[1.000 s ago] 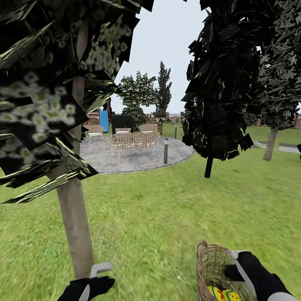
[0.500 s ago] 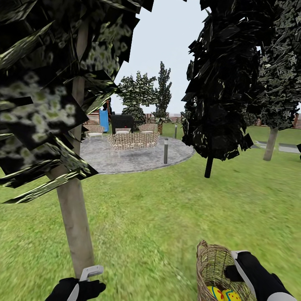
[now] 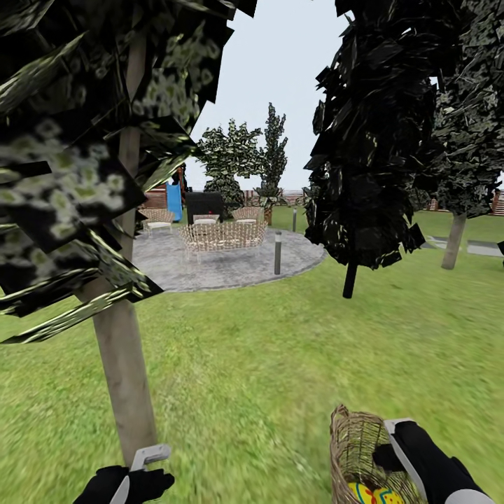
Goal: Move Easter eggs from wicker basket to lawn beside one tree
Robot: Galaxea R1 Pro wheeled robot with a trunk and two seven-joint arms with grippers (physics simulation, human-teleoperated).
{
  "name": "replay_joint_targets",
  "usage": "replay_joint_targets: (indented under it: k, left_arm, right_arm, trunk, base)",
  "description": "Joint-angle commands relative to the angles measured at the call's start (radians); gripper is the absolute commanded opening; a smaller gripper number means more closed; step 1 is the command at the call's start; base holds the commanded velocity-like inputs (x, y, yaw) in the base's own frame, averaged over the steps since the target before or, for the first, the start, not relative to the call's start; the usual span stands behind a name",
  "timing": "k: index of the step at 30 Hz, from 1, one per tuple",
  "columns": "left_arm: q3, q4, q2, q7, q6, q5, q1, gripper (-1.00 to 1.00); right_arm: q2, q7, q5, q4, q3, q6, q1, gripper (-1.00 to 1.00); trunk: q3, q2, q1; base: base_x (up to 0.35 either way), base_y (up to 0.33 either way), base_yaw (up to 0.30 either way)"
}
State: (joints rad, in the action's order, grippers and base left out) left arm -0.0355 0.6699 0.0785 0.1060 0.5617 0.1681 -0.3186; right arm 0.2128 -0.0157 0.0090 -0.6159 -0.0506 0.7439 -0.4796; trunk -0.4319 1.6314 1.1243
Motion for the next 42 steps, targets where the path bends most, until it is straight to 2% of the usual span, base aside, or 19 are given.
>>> replay_joint_targets:
  k: [1, 17, 33, 42]
  left_arm:
    - [-0.002, 0.0, 0.0, 0.002, 0.006, 0.003, 0.0, 1.0]
    - [0.0, -0.011, -0.002, -0.004, 0.004, 0.002, 0.0, 1.0]
    - [0.0, -0.024, -0.004, -0.006, 0.004, 0.002, 0.0, 1.0]
    - [0.0, -0.031, -0.006, -0.006, -0.013, 0.002, 0.0, 1.0]
  right_arm:
    - [0.002, -0.001, -0.001, -0.002, -0.005, 0.006, -0.001, 1.0]
    - [-0.002, -0.002, -0.003, -0.004, -0.006, 0.007, -0.001, 1.0]
    - [-0.001, -0.002, -0.005, -0.004, -0.005, 0.007, -0.001, 1.0]
    - [0.003, -0.001, -0.006, -0.003, -0.003, 0.006, -0.001, 1.0]
  trunk:
    - [-0.001, 0.001, 0.0]
    - [-0.001, 0.001, 0.0]
    - [-0.001, 0.001, 0.0]
    - [-0.001, 0.001, 0.0]
  base:
    - [0.266, 0.0, 0.0]
    - [0.3, 0.0, 0.0]
    - [0.036, 0.0, 0.0]
    - [0.197, 0.0, 0.0]
